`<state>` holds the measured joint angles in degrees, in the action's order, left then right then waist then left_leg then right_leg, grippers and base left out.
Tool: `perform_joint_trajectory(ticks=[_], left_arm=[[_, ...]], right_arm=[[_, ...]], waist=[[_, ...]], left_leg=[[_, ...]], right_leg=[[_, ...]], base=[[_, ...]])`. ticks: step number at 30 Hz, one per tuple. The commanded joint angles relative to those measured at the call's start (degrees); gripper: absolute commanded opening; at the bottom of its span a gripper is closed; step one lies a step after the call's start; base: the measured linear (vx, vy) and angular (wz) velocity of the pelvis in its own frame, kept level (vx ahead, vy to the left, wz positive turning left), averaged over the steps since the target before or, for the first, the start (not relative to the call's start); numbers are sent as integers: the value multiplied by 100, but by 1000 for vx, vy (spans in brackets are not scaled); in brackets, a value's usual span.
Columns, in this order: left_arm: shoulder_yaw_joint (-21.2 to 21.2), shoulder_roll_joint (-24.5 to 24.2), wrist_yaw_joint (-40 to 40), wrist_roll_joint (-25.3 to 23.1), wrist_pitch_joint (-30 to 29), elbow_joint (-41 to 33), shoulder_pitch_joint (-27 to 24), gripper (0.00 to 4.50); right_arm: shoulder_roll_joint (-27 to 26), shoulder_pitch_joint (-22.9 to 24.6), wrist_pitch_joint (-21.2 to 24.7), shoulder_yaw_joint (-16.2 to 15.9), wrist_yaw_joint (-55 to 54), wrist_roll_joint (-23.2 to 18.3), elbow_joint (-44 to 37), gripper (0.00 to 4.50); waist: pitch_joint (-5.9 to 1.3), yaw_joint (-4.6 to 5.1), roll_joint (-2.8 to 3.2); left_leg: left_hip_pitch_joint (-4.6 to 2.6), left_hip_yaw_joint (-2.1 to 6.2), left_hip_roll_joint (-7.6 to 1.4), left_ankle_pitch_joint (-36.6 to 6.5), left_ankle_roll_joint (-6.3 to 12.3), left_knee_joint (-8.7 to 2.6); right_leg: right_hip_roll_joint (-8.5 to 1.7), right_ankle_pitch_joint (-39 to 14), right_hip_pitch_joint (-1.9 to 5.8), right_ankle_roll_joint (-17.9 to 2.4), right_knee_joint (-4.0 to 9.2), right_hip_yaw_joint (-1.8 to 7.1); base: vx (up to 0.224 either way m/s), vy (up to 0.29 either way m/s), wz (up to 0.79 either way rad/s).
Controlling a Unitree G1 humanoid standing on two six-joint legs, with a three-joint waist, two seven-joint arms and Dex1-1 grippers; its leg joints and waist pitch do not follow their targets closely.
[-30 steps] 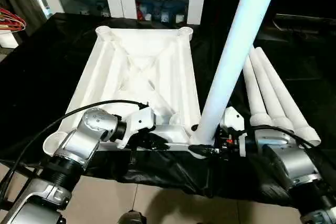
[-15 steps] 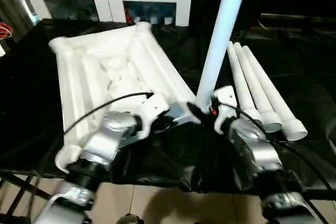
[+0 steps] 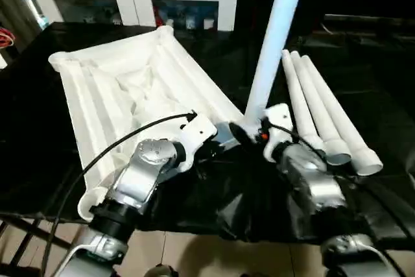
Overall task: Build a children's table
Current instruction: Rotate leg to tighten
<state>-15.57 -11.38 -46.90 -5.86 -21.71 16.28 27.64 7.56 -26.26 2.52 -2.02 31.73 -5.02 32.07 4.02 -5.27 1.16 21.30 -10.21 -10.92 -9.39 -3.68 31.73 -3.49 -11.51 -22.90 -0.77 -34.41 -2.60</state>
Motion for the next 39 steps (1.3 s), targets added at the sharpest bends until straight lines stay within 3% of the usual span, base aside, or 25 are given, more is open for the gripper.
perform_joint_trajectory(ticks=[1, 4, 6, 7, 9, 13, 19, 21, 25, 26, 34, 39], left_arm=[[-277, -8, -418, 258, 237, -130, -44, 0], [-298, -233, -782, 338, 377, -164, -76, 0], [-308, -355, -1011, 398, 462, -189, -96, 0], [-328, -624, -1505, 512, 580, -210, -129, 0], [-344, -801, -1809, 561, 652, -191, -132, 0], [-351, -1076, -2256, 678, 833, -92, -74, 0], [-374, -1267, -2592, 751, 983, 83, 38, 0], [-376, -1300, -2668, 753, 1036, 124, 56, 0], [-404, -1366, -2800, 771, 1104, 191, 81, 0], [-414, -1382, -2843, 788, 1124, 206, 83, 0], [-435, -1436, -2967, 804, 1179, 241, 56, 0], [-365, -1232, -2451, 679, 1173, 396, 108, 0]], right_arm=[[22, 230, 171, -573, 749, -47, -81, 420], [292, 350, -47, -664, 1130, -35, -306, 420], [426, 393, -111, -676, 1318, -49, -400, 420], [721, 481, -144, -671, 1870, -158, -620, 420], [929, 535, -76, -689, 2299, -253, -770, 420], [1318, 615, 136, -827, 2973, -401, -1083, 420], [1554, 594, 269, -939, 3421, -490, -1221, 420], [1601, 588, 290, -969, 3538, -489, -1242, 388], [1684, 589, 352, -1029, 3684, -520, -1318, 377], [1694, 592, 393, -1032, 3721, -544, -1348, 353], [1704, 679, 455, -1099, 3804, -576, -1456, 303], [1518, 772, 652, -1051, 3480, -585, -1440, 277]], waist=[[-331, -29, -11], [-335, -32, -9], [-331, -27, -4], [-327, -49, -12], [-314, -46, 9], [-315, -143, 19], [-333, -181, -5], [-337, -192, -8], [-355, -220, -11], [-354, -231, -5], [-352, -281, -10], [-326, -277, -13]], left_leg=[[-22, 81, -206, -976, 333, -301], [-13, 70, -203, -787, 463, -273], [-18, 66, -202, -851, 478, -275], [-31, 69, -203, -949, 479, -272], [-40, 60, -232, -1057, 484, -290], [-72, 54, -254, -1102, 452, -282], [-48, 54, -234, -955, 452, -263], [-41, 54, -233, -911, 469, -256], [-50, 52, -234, -825, 503, -239], [-47, 55, -239, -829, 495, -240], [-57, 58, -244, -997, 390, -244], [-56, 61, -239, -1138, 322, -256]], right_leg=[[-421, -394, 291, -1131, 386, 240], [-423, 35, 297, -1271, 352, 232], [-421, -63, 300, -1314, 358, 225], [-423, -277, 314, -1293, 375, 225], [-407, -411, 279, -1304, 378, 224], [-416, -539, 262, -1336, 378, 231], [-427, -430, 285, -1354, 350, 225], [-426, -376, 286, -1353, 339, 224], [-421, -243, 284, -1392, 322, 219], [-425, -247, 284, -1401, 314, 219], [-441, -571, 274, -1339, 331, 228], [-441, -833, 253, -1282, 358, 235]], base=[[0, 0, 0], [0, 0, 0], [0, 0, 0], [0, 0, 0], [0, 0, 0], [0, 0, 0], [0, 0, 0], [0, 0, 0], [0, 0, 0], [0, 0, 0], [0, 0, 0], [0, 0, 0]])
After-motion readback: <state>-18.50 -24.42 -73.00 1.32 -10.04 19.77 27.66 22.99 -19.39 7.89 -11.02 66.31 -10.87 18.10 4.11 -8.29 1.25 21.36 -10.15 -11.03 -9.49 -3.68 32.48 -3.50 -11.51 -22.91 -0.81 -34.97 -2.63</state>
